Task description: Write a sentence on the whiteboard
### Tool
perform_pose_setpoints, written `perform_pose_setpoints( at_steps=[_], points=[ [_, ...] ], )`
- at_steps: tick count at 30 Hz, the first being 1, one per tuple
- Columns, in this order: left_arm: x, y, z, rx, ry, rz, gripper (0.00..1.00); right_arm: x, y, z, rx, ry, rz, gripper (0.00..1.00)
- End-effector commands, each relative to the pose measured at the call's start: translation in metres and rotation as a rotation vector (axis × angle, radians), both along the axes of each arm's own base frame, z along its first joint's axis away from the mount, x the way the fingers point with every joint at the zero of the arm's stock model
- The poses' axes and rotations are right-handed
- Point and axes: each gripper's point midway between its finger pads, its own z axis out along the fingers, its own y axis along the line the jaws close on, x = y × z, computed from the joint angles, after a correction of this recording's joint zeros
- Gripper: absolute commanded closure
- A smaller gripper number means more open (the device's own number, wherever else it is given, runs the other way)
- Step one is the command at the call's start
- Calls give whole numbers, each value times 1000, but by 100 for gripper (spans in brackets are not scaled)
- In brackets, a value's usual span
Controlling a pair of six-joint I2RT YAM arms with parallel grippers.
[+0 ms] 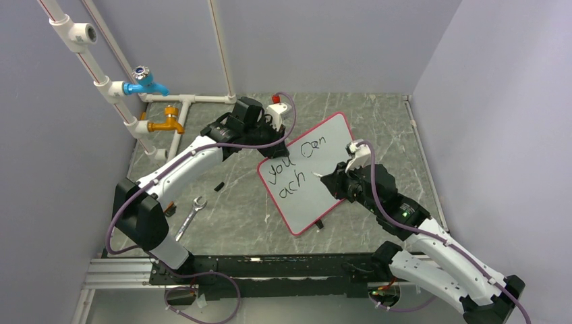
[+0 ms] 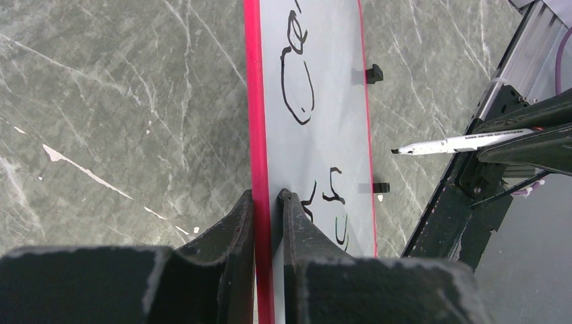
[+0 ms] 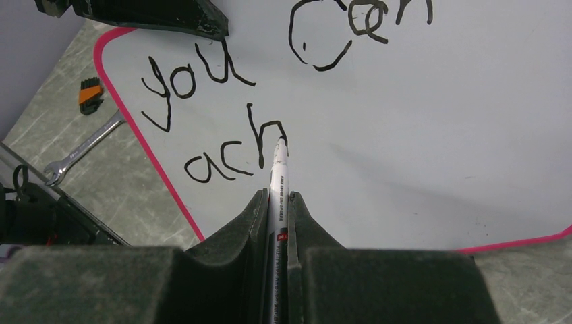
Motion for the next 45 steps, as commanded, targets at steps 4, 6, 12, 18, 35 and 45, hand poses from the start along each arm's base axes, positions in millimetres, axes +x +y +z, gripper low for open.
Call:
perform_pose_setpoints(
  at_steps=[4, 6, 12, 18, 35, 45],
  points=[
    [13, 7, 32, -17, -159, 16, 100, 4, -5, 26, 46, -35, -43, 100],
    [13, 8, 32, -14, -161, 20, 100, 3, -7, 28, 53, -30, -56, 100],
    [14, 11, 34, -5, -178, 31, 100, 4, -8, 20, 55, -13, -73, 100],
    [15, 12, 31, 4, -174, 32, 100, 5, -6, 13, 72, -11, -74, 100],
    [12, 10, 36, -14, -173, 25, 100, 6, -8, 8, 64, -10, -86, 100],
    [14, 11, 31, 0, -166, 32, 100, 20, -1, 1, 38, -3, -105, 100]
  ],
)
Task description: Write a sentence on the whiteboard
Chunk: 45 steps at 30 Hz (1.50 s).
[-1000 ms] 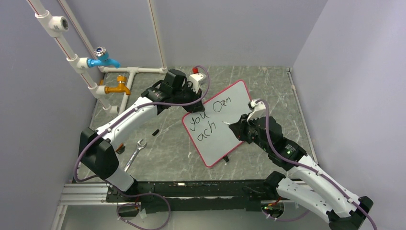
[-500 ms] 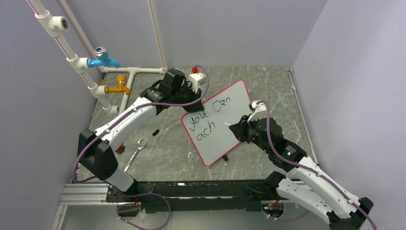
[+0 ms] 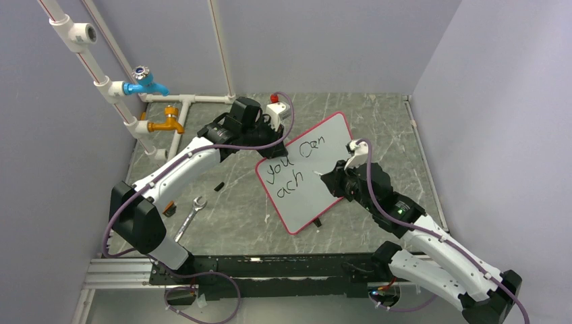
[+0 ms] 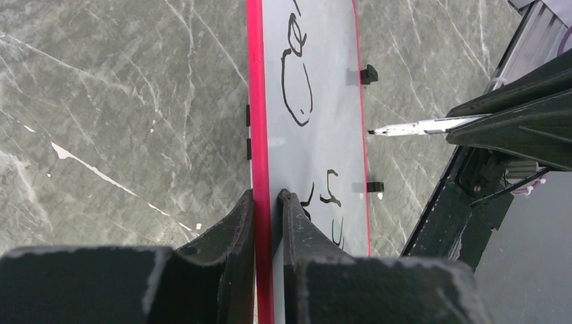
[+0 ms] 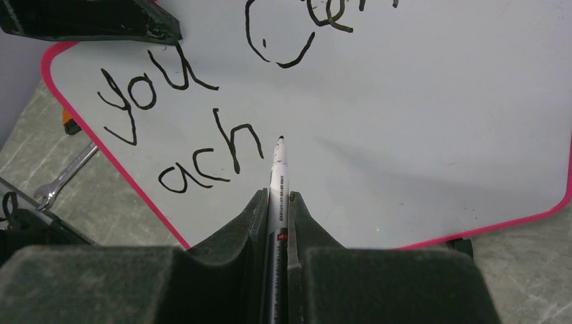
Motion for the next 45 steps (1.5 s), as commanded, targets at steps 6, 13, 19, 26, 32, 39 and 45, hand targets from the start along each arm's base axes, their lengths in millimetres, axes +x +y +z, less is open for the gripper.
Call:
perform_pose_setpoints(
  at_steps=[6, 13, 19, 26, 32, 39, 45],
  points=[
    [18, 7, 21, 5, -141, 28, 100, 14, 13, 4, 24, -39, 9, 100],
    [18, 7, 23, 2, -146, 28, 100, 18, 22, 9, 43, -51, 34, 100],
    [17, 8, 25, 2, -154, 29, 100, 23, 27, 5, 40, -42, 31, 100],
    [17, 7, 24, 3, -149, 27, 100, 26, 29, -12, 6, -7, 31, 100],
    [17, 7, 23, 5, -149, 28, 100, 22, 28, -28, -12, 28, 38, 100],
    [17, 7, 22, 6, -146, 28, 100, 16, 26, -43, -34, 67, 52, 100],
    [18, 8, 23, 6, -147, 29, 100, 8, 22, -53, -38, 96, 52, 100]
  ],
)
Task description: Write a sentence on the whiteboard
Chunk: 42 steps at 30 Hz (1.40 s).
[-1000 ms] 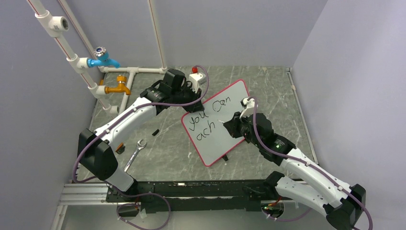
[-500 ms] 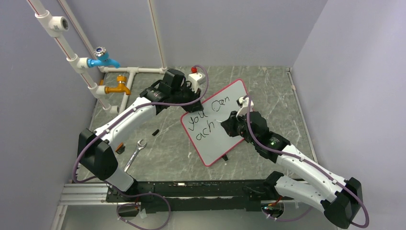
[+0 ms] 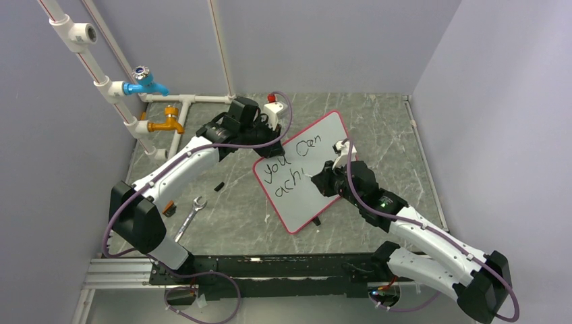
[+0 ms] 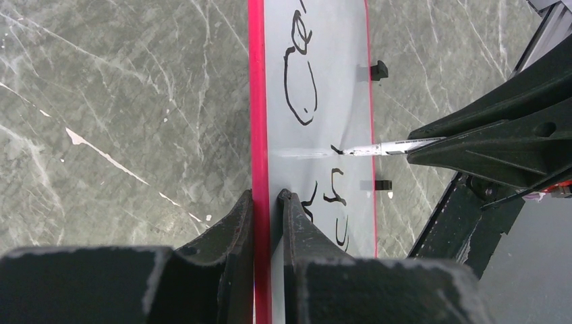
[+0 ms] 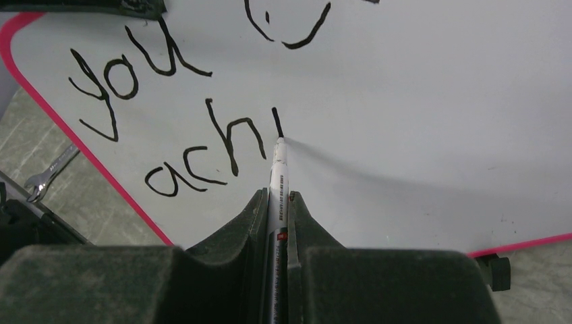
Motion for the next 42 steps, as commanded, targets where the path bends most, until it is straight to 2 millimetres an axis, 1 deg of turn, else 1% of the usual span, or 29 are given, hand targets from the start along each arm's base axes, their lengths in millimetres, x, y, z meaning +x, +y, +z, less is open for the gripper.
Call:
perform_pose_setpoints(
  at_steps=[1, 6, 8, 10, 15, 19, 22, 24, 28, 34, 39, 42],
  points=[
    [15, 1, 27, -12, -153, 2, 100, -10, -5, -22, -29, 61, 8, 100],
    [14, 1, 27, -13, -154, 0, 100, -16, -7, -28, -26, 87, 13, 100],
    [14, 1, 27, -13, -153, 1, 100, -18, -7, -25, -20, 88, 17, 100],
    [15, 1, 27, -13, -153, 1, 100, -19, -7, -19, -10, 81, 20, 100],
    [15, 0, 27, -13, -152, -1, 100, -14, -3, 12, 34, 34, 18, 100],
    [15, 0, 27, -13, -151, -1, 100, -6, 1, 40, 68, -24, 8, 100],
    [15, 0, 26, -11, -149, -2, 100, 3, 1, 54, 82, -60, -17, 100],
    [15, 0, 26, -11, -148, -2, 100, 8, 2, 58, 84, -71, -32, 100],
    [15, 0, 26, -11, -148, -2, 100, 18, 8, 57, 77, -72, -43, 100],
    [14, 0, 25, -12, -145, -3, 100, 27, 14, 47, 65, -60, -53, 100],
    [15, -1, 25, -12, -143, -5, 100, 26, 8, 32, 31, -39, -68, 100],
    [15, -1, 24, -10, -142, -5, 100, 23, -1, 24, 9, -29, -91, 100]
  ],
)
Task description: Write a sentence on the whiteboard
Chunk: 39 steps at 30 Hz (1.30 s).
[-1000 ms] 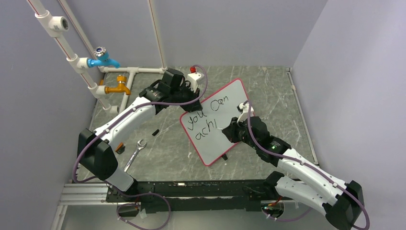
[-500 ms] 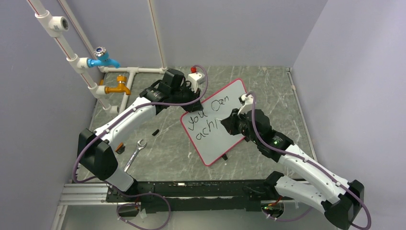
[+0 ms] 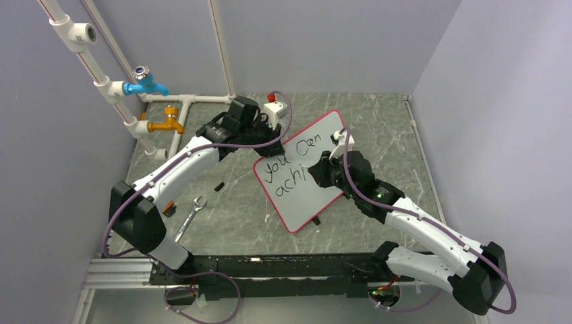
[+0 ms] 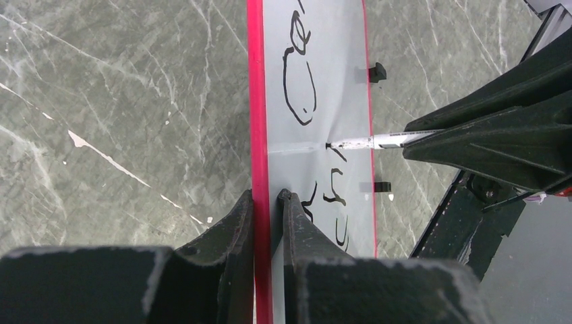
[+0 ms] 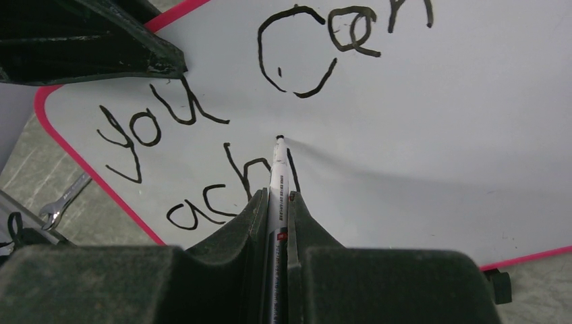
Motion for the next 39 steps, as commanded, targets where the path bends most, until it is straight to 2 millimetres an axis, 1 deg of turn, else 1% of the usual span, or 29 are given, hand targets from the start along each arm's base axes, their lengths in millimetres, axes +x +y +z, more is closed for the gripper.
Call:
perform_pose_setpoints(
  at_steps=[1, 4, 6, 13, 16, 18, 22, 33, 39],
  points=[
    [12, -1, 25, -11, -140, -10, 100, 6, -14, 2, -15, -31, -67, 100],
    [13, -1, 24, -11, -137, -9, 100, 5, -20, -2, -31, -25, -91, 100],
    [13, -2, 25, -11, -139, -9, 100, 6, -22, -1, -30, -23, -100, 100],
    [13, -1, 23, -6, -136, -10, 100, 0, -14, 33, 33, -71, -45, 100],
    [13, -1, 23, -7, -137, -9, 100, -3, -16, 41, 50, -91, -41, 100],
    [13, -1, 22, -5, -136, -9, 100, -4, -19, 38, 43, -88, -50, 100],
    [14, -1, 22, -5, -135, -8, 100, -2, -24, 24, 13, -63, -77, 100],
    [14, -2, 21, -4, -134, -9, 100, 0, -20, 0, -8, -21, -65, 100],
    [14, -1, 21, -3, -134, -10, 100, -1, -22, -13, -25, 1, -73, 100]
  ],
)
